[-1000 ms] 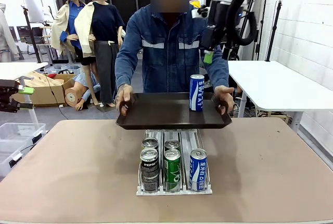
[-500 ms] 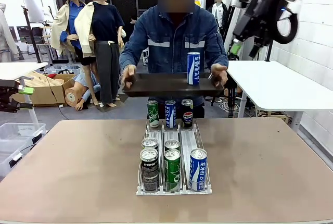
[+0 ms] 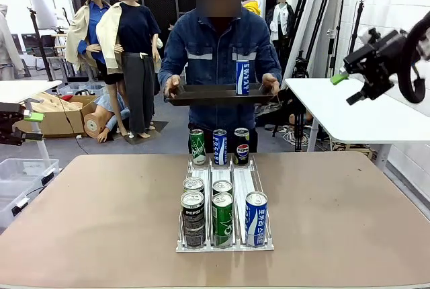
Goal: Retrieve and hand over the desired beverage to the person.
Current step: Pick up another can of the same type that the person held from the Automatic Can Dispenser.
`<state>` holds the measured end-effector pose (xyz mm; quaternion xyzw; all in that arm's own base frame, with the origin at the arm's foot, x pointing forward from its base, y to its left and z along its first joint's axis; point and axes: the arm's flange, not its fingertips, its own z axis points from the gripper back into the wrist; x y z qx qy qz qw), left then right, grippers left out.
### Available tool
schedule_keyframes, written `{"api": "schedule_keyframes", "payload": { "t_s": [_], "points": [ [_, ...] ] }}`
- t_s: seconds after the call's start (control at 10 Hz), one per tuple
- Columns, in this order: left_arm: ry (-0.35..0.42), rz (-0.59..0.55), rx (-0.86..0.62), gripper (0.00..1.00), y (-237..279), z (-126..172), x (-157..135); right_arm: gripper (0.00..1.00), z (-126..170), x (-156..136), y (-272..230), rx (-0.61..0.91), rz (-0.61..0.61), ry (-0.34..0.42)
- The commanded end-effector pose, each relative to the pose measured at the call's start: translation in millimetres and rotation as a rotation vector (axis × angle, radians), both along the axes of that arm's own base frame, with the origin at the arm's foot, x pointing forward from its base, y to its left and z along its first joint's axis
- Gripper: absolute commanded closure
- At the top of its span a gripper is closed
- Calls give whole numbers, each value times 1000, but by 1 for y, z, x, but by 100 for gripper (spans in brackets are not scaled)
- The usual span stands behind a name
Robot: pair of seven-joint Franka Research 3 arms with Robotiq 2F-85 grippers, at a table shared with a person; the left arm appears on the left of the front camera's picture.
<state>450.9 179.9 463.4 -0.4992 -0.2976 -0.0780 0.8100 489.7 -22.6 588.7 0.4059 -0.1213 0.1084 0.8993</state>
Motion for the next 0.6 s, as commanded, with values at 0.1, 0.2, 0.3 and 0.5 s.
{"api": "schedule_keyframes", "payload": {
  "t_s": [0.1,0.2,0.3,0.5],
  "points": [
    [1,0,5,0,1,2,-1,0,-33,8,-8,218,-9,-11],
    [1,0,5,0,1,2,-1,0,-41,7,-15,272,-35,13],
    [1,0,5,0,1,2,-1,0,-56,8,-22,342,-56,42],
    [1,0,5,0,1,2,-1,0,-81,14,-30,430,-77,73]
  ]
}}
